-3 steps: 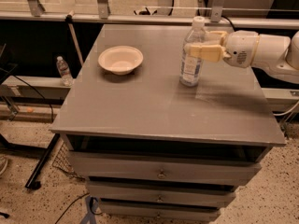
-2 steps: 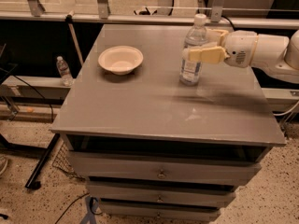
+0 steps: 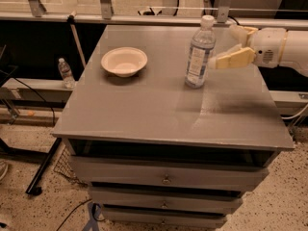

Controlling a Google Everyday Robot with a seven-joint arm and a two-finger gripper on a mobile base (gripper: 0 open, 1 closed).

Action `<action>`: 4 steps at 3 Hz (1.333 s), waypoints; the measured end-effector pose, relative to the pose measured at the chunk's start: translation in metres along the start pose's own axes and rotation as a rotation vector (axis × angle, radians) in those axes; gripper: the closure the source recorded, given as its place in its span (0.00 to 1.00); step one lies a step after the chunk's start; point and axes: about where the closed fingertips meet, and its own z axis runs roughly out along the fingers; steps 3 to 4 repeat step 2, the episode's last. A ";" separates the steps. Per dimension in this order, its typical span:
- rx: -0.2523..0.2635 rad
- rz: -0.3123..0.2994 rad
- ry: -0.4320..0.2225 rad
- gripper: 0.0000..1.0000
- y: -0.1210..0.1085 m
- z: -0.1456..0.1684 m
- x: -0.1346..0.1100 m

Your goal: Place blue plastic bottle upright

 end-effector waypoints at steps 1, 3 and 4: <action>0.086 -0.020 0.121 0.00 -0.020 -0.043 0.008; 0.200 -0.026 0.241 0.00 -0.045 -0.101 0.018; 0.200 -0.026 0.241 0.00 -0.045 -0.101 0.018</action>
Offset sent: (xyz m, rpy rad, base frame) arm -0.0242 -0.1718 0.0080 -0.3188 0.0885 -0.3154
